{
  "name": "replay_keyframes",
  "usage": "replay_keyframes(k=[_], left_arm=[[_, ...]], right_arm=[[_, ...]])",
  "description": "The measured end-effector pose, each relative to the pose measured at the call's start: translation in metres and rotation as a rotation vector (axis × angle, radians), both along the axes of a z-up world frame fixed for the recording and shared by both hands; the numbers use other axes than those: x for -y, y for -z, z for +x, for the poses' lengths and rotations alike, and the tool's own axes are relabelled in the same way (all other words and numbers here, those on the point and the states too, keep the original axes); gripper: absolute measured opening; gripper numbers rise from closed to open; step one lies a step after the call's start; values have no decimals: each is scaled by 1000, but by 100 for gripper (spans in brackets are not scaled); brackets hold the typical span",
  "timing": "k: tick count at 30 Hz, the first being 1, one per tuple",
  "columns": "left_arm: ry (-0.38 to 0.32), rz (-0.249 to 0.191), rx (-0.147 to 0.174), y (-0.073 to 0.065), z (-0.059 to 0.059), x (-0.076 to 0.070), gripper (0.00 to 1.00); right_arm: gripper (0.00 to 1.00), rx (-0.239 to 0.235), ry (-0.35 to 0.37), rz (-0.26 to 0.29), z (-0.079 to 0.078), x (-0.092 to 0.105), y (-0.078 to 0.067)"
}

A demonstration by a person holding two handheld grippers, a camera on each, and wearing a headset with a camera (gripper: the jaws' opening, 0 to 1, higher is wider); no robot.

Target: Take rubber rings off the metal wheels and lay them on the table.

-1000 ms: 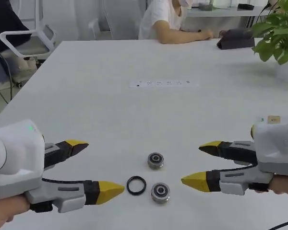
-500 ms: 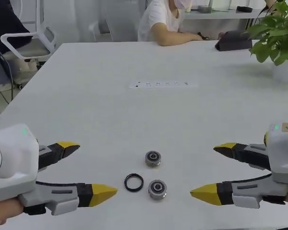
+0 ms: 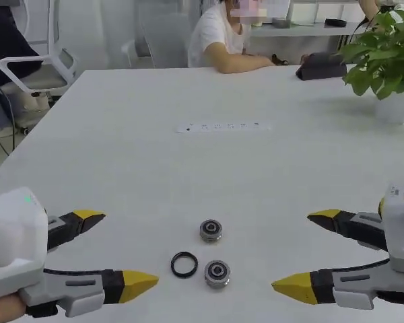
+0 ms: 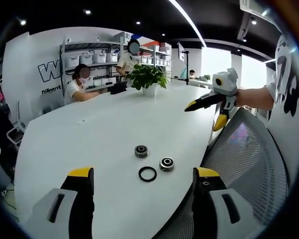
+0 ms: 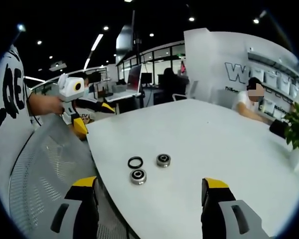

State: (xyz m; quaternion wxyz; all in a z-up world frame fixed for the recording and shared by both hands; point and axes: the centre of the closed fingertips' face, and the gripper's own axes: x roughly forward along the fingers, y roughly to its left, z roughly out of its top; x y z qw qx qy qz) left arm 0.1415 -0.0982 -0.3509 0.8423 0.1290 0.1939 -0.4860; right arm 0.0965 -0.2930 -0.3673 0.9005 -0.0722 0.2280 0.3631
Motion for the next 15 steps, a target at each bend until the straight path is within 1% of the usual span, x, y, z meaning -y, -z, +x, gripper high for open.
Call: replay_keyframes(k=[6,12,15], left_arm=[[-16,-5,0,-1,0,-4,79],[-28,-12,-3,-3,0,-7,79],[-30,-11,-4,-3,-1,-7,79]], right_arm=[[85,-1,2,-1,0,1,2],[85,-5,14,25,0,1,2],[84,-6,14,22,-2,2,4]])
